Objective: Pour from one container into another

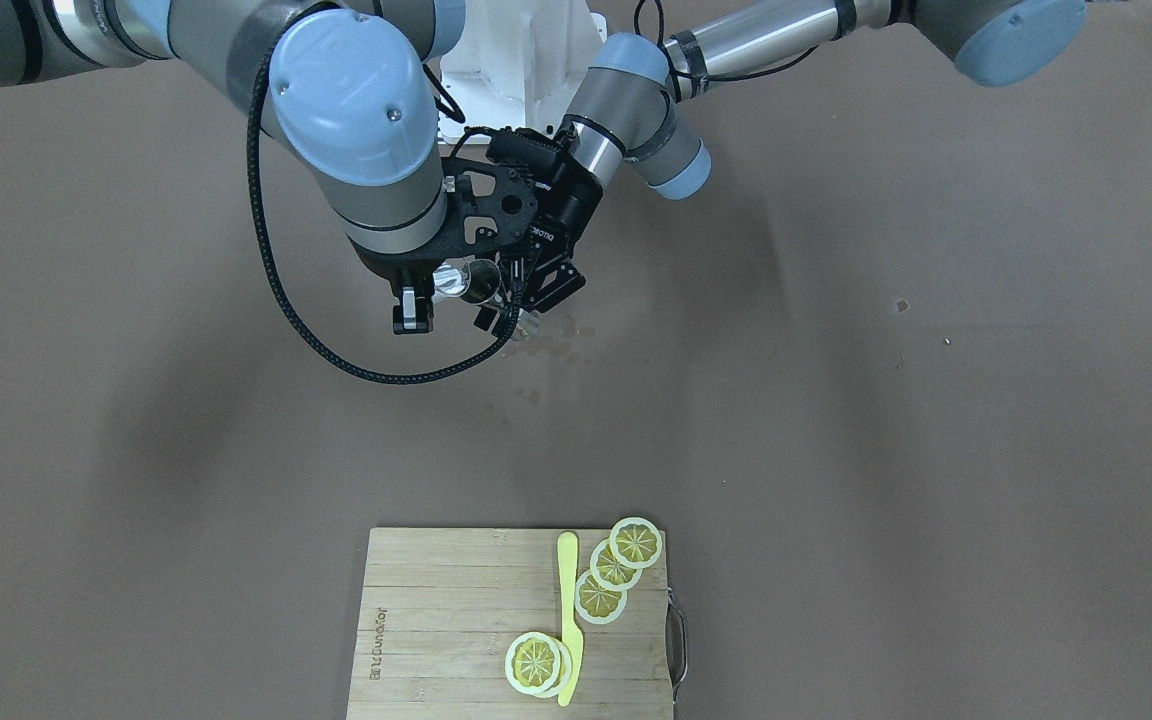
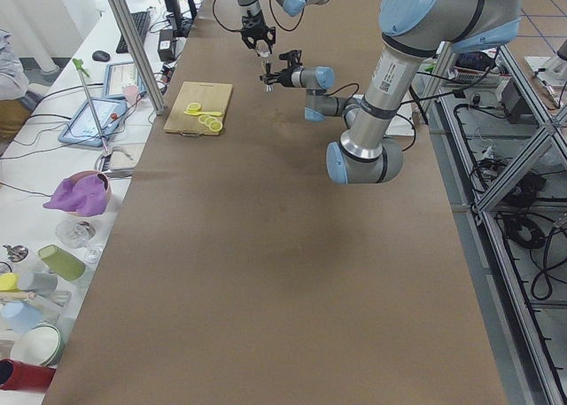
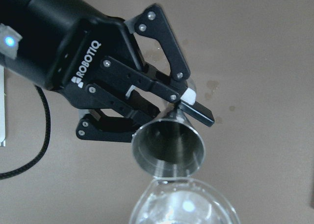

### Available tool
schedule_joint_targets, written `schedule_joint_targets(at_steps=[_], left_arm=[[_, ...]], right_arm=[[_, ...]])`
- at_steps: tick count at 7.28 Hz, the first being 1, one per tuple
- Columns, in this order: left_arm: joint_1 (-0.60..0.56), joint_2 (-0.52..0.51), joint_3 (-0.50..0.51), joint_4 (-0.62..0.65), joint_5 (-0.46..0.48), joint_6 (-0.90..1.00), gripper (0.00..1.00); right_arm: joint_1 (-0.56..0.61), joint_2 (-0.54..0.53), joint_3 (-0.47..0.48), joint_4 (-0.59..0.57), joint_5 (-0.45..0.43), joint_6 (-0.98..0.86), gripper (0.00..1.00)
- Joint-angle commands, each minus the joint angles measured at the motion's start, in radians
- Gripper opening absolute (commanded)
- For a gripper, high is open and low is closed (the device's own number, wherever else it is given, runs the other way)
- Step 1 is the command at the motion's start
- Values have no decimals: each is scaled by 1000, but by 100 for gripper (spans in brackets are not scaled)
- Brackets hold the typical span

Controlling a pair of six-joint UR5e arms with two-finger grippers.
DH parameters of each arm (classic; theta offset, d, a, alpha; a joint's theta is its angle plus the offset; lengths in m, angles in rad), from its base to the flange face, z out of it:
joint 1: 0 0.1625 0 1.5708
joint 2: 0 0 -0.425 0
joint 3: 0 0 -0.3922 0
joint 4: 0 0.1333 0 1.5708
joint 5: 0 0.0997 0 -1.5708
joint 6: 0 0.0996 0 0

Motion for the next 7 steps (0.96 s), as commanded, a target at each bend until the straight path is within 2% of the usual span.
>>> schedule_joint_targets(at_steps=[1, 7], left_arm=[[0, 1, 1, -7, 1, 0, 0], [0, 3, 1, -9, 1, 0, 0]], right_arm=[[-1, 20, -9, -65, -24, -9, 0], [-5, 78, -7, -168, -99, 6, 0]])
